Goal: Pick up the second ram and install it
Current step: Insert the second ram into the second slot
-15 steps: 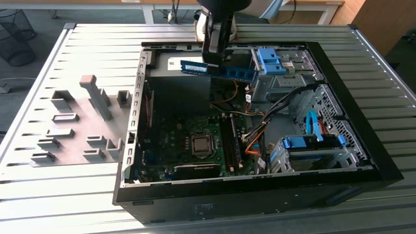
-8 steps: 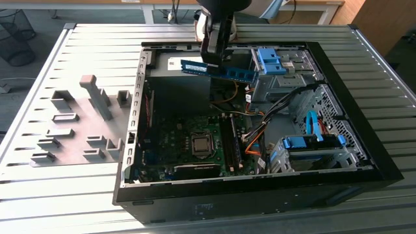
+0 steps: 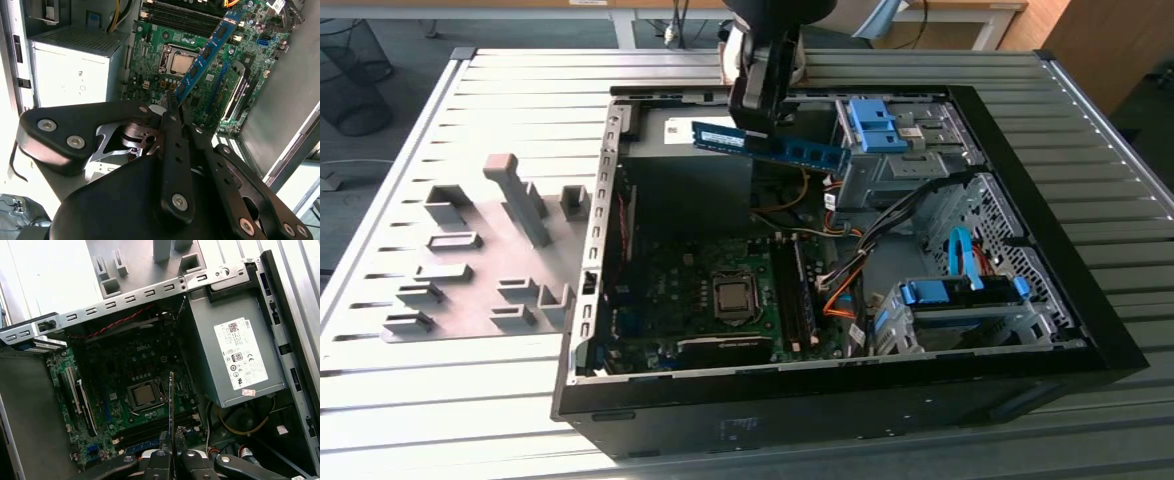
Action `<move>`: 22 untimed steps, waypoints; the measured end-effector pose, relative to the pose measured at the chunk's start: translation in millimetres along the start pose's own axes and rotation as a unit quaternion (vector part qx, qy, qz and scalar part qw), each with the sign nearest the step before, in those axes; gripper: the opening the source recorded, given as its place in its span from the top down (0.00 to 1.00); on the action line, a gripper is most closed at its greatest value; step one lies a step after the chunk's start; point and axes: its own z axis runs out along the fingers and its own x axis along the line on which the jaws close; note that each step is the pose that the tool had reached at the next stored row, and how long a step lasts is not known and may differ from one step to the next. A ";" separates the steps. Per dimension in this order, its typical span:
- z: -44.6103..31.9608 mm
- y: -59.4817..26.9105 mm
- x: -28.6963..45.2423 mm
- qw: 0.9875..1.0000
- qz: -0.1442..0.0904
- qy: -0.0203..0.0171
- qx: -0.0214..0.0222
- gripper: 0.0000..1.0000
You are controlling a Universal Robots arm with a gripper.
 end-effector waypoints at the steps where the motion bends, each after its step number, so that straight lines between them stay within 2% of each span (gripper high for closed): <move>1: 0.1 0.0 0.0 1.000 0.002 0.000 0.000 0.86; 7: 0.5 0.0 0.0 1.000 0.017 0.000 0.000 0.86; 10: 1.3 -0.1 0.0 0.999 0.040 0.000 0.001 0.86; 12: 2.1 -0.1 0.0 0.998 0.058 -0.001 0.001 0.86; 14: 2.9 -0.1 0.0 0.997 0.075 -0.001 0.001 0.86; 17: 4.4 -0.1 0.1 0.995 0.103 -0.002 0.002 0.86; 20: 5.6 -0.2 0.1 0.992 0.130 -0.003 0.002 0.86; 22: 6.3 -0.2 0.1 0.989 0.148 -0.003 0.002 0.86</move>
